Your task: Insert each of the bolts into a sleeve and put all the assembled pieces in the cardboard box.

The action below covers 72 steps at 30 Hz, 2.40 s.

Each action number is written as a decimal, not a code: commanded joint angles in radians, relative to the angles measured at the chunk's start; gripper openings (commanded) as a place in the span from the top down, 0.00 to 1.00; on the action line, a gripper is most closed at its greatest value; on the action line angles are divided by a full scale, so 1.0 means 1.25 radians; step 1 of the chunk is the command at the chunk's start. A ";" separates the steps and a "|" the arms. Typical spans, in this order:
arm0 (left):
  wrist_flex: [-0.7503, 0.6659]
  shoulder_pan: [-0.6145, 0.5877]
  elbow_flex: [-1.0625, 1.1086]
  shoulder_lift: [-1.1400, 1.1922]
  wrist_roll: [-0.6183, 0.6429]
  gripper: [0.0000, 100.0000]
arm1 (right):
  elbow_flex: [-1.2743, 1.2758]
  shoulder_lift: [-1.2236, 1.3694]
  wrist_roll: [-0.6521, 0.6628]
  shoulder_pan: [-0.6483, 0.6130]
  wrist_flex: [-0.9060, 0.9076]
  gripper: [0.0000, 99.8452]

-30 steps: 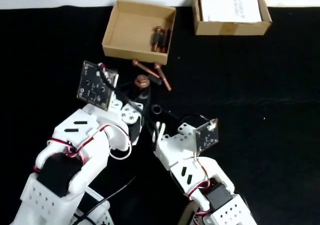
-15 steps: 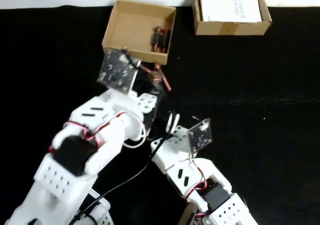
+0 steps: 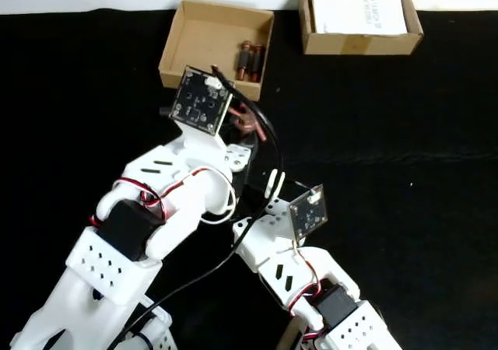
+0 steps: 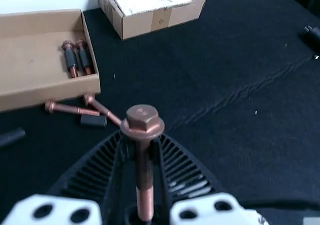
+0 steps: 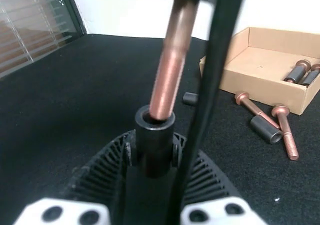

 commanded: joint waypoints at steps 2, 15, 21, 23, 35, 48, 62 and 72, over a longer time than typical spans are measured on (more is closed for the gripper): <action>-0.018 0.002 0.014 0.002 -0.004 0.99 | 0.095 0.001 -0.007 -0.007 0.002 0.99; -0.015 -0.066 0.019 0.002 -0.002 0.99 | 0.095 0.001 -0.007 -0.007 0.002 0.99; -0.014 -0.066 0.058 0.001 -0.002 0.99 | 0.095 0.003 -0.007 -0.007 0.002 0.99; -0.014 -0.066 0.073 0.001 -0.002 0.99 | 0.095 0.004 -0.007 -0.007 0.003 0.99; 0.234 -0.004 0.012 0.006 -0.064 0.97 | 0.094 0.004 -0.007 -0.007 0.012 0.99; 0.498 -0.057 -0.165 0.007 -0.060 0.76 | -0.010 0.007 -0.004 0.094 0.031 0.99; 0.556 -0.460 -0.457 -0.060 -0.155 0.99 | -0.535 0.543 0.106 0.206 -0.034 0.99; 0.498 -0.609 -0.099 -0.328 -0.342 0.97 | -1.080 1.287 0.141 0.276 -0.241 0.99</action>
